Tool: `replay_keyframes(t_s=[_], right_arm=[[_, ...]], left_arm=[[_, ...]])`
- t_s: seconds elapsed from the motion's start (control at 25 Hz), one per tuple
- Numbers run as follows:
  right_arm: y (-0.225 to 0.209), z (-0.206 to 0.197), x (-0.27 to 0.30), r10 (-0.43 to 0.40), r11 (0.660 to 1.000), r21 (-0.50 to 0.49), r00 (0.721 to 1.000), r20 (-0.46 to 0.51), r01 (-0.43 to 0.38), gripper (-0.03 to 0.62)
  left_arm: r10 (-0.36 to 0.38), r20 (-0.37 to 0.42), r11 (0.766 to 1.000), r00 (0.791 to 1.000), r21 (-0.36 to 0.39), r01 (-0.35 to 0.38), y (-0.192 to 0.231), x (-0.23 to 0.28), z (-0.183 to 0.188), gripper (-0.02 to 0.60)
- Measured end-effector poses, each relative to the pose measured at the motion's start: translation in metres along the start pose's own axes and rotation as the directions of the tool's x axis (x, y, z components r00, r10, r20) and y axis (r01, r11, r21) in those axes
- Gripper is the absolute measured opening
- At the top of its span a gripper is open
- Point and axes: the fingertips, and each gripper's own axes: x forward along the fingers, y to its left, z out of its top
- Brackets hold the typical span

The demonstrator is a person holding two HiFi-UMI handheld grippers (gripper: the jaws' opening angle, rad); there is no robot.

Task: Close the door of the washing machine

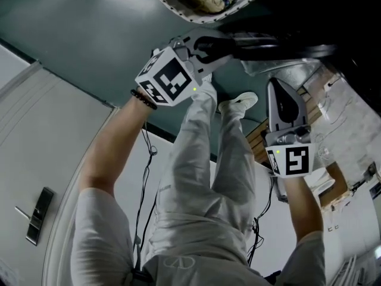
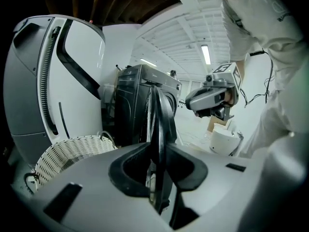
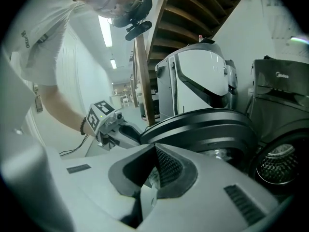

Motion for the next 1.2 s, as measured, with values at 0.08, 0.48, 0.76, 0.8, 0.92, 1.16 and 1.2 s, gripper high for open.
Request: replay_keyframes(t_s=[0.08, 0.48, 0.76, 0.8, 0.92, 1.16, 1.2], right_arm=[[0.0, -0.009, -0.01, -0.019, 1.0, 0.002, 1.0, -0.005, 0.019, 0.011], [-0.007, -0.059, -0.072, -0.093, 0.991, 0.093, 0.994, -0.048, 0.097, 0.009], [0.002, -0.094, -0.109, -0.064, 0.994, 0.084, 0.994, -0.093, 0.072, 0.01], [0.001, -0.098, -0.113, -0.065, 0.994, 0.086, 0.993, -0.096, 0.074, 0.011], [-0.004, -0.107, -0.121, -0.07, 0.992, 0.098, 0.993, -0.099, 0.08, 0.009], [-0.017, -0.126, -0.14, -0.104, 0.986, 0.124, 0.991, -0.087, 0.115, 0.009], [-0.019, -0.13, -0.143, -0.108, 0.987, 0.114, 0.99, -0.088, 0.118, 0.009]], left_arm=[[0.015, -0.006, 1.0, 1.0, -0.009, -0.015, -0.009, 0.001, -0.002, 0.084], [0.093, -0.023, 0.992, 0.995, -0.085, -0.095, -0.065, 0.018, -0.004, 0.087], [0.167, -0.058, 0.977, 0.984, -0.123, -0.173, -0.103, 0.032, -0.004, 0.087], [0.178, -0.063, 0.975, 0.982, -0.126, -0.185, -0.107, 0.034, -0.003, 0.087], [0.213, -0.08, 0.965, 0.974, -0.14, -0.223, -0.121, 0.041, -0.002, 0.087], [0.269, -0.12, 0.936, 0.956, -0.199, -0.289, -0.152, 0.059, 0.003, 0.089], [0.276, -0.127, 0.932, 0.953, -0.205, -0.297, -0.158, 0.062, 0.004, 0.089]])
